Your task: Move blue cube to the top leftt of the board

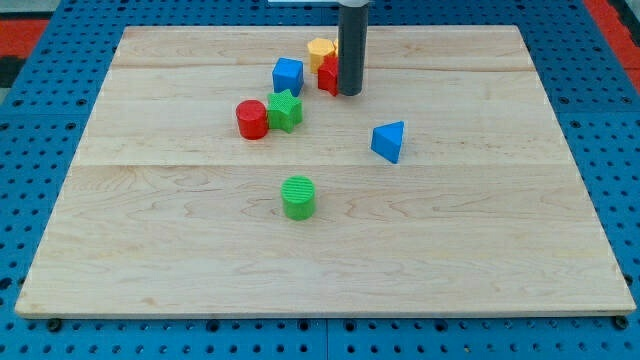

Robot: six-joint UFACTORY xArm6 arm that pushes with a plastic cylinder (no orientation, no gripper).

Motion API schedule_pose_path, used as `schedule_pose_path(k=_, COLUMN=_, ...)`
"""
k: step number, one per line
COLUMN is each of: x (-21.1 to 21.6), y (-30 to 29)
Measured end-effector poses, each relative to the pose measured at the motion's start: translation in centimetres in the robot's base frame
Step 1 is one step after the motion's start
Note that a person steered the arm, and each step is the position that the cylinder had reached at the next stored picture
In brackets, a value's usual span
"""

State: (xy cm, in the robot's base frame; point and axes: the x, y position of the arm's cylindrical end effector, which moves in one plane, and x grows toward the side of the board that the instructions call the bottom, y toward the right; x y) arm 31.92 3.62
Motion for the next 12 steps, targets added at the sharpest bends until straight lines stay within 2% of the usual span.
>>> schedule_pose_path(k=1, x=2.1, y=-1.0)
schedule_pose_path(k=2, x=2.6, y=-6.8)
schedule_pose_path(k=3, x=1.2, y=-9.7)
schedule_pose_path(k=4, x=0.8, y=-8.9)
schedule_pose_path(k=5, x=2.9, y=-8.9)
schedule_pose_path(k=6, x=2.5, y=-6.4)
schedule_pose_path(k=10, x=-3.5, y=-6.7)
schedule_pose_path(k=12, x=-5.6, y=-11.3)
